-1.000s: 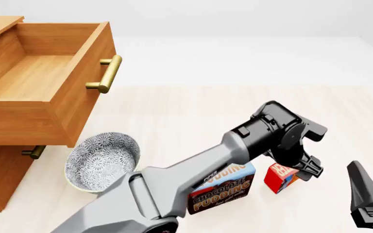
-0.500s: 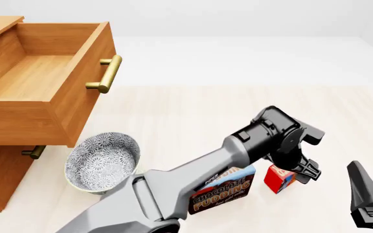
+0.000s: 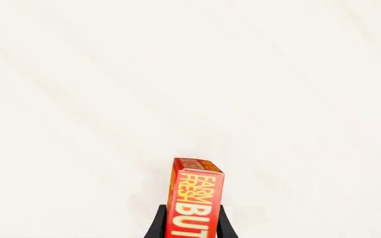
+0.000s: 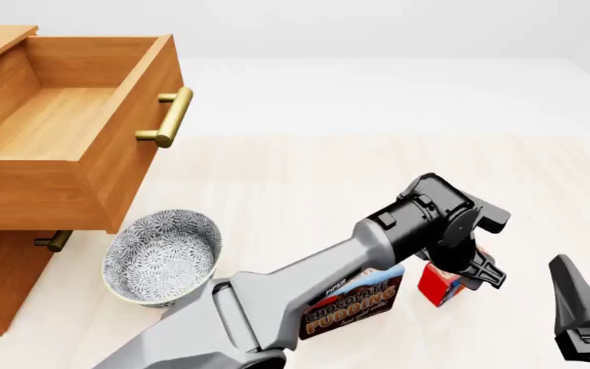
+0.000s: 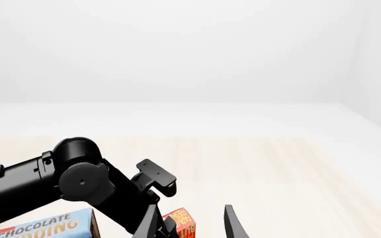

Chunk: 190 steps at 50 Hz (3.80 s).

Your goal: Put the butter at the back in the top drawer of the cabinet and close it.

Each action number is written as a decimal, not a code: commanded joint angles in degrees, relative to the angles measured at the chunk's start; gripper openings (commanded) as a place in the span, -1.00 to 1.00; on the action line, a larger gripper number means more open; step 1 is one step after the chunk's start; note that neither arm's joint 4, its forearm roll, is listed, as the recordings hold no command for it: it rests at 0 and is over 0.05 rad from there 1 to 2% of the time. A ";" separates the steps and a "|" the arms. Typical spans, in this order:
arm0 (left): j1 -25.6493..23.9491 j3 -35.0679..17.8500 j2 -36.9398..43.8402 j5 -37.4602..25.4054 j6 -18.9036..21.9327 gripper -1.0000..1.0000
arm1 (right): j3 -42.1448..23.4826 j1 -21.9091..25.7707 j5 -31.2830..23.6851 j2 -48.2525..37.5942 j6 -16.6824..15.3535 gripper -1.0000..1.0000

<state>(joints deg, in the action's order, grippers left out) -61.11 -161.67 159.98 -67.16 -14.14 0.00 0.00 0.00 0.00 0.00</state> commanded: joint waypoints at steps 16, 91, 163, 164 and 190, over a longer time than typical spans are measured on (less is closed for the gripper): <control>-3.92 -3.32 -4.32 2.64 -0.49 -1.00 | 0.00 0.00 0.00 0.00 0.00 1.00; 5.01 16.66 -26.76 8.40 8.76 -1.00 | 0.00 0.00 0.00 0.00 0.00 1.00; 24.16 37.99 -52.26 8.45 13.52 -1.00 | 0.00 0.00 0.00 0.00 0.00 1.00; 24.16 38.01 -52.27 8.46 13.52 -1.00 | 0.00 0.00 0.00 0.00 0.00 1.00; 33.63 46.78 -62.59 8.61 14.82 -1.00 | 0.00 0.00 0.00 0.00 0.00 1.00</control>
<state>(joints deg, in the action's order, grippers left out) -30.67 -116.84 101.73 -58.69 -0.66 0.00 0.00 0.00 0.00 0.00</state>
